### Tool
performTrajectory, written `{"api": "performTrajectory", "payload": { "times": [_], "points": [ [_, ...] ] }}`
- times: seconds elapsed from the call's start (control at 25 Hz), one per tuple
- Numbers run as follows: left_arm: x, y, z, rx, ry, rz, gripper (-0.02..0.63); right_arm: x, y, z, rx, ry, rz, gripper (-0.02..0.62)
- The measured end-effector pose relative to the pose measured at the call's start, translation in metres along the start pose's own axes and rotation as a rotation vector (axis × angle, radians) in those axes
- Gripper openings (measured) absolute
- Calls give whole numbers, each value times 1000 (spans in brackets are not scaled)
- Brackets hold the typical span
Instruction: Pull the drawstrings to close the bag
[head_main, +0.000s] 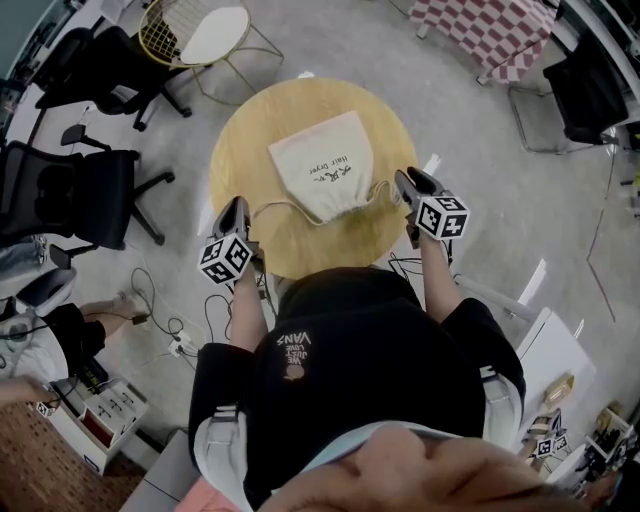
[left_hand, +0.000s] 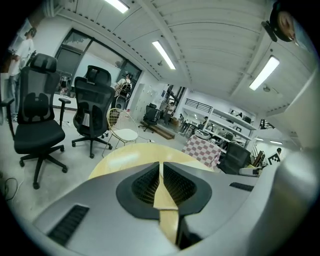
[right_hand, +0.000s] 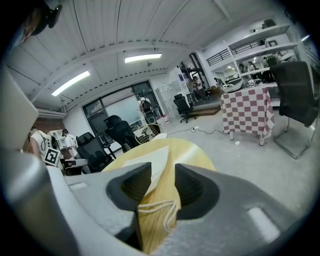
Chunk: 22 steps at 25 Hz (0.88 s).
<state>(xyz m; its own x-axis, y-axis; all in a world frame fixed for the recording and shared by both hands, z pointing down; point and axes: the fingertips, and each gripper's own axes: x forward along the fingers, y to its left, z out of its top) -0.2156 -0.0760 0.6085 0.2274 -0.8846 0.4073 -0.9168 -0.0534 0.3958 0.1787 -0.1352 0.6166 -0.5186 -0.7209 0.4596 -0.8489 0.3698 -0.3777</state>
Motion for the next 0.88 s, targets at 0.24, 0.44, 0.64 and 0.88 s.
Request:
{"api": "performTrajectory", "payload": {
  "times": [0.24,0.44,0.64,0.88],
  "points": [
    [0,-18,19,41,-38,-48,32,-4,10,21,-19,-50,15,143],
    [-2,-41,33,78,-70,-91,32,-13,22,44,-34,-107,52,135],
    [-4,-67,48,136,-102,-151,32,-23,38,67,-90,-159,79,133],
    [-11,-94,66,201,-151,-197,32,-34,54,86,-146,-201,110,132]
  ]
}}
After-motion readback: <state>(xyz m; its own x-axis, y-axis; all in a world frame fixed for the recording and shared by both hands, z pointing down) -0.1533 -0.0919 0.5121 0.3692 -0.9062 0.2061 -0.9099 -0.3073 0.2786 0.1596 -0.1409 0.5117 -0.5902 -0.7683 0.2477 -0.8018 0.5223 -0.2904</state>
